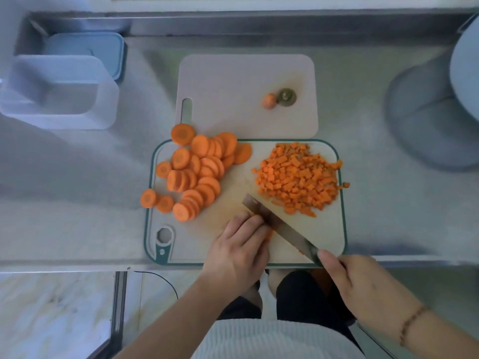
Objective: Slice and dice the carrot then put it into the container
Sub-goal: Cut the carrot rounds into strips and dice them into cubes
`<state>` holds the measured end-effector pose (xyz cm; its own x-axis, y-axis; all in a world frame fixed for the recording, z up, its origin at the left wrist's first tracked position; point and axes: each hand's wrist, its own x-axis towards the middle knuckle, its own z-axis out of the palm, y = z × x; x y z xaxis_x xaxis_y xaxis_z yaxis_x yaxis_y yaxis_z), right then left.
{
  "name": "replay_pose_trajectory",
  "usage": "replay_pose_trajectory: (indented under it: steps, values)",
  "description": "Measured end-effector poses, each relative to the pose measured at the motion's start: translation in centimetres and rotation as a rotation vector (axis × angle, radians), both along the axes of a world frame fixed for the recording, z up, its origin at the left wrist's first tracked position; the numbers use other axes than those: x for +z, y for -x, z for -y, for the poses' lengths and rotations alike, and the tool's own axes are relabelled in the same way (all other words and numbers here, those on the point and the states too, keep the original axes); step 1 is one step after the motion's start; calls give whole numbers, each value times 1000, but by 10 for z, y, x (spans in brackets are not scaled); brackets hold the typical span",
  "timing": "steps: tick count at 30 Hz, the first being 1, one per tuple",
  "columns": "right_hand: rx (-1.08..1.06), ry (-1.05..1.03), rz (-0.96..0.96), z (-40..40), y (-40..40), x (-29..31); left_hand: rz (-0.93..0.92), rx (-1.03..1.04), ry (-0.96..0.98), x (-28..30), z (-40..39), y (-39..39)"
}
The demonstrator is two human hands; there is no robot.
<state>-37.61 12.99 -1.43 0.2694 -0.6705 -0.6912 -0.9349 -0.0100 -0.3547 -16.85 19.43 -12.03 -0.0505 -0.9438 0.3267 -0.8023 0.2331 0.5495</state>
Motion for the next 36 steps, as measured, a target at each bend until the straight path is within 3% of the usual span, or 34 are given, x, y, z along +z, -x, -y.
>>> replay_pose_trajectory:
  steps: [4,9,17,26,36]
  values:
    - [69,75,42,0,-15,-3,-17,9,33,2,0,-3]
    - [-13,32,124,-8,4,8,-19,29,51,0,-1,-5]
    - [60,34,-39,-20,2,3,-62,33,49,2,-1,-2]
    - [16,53,103,-18,-1,0,-20,1,54,2,-5,-10]
    - [56,38,-7,-22,-16,-4,-73,6,45,1,-4,-10]
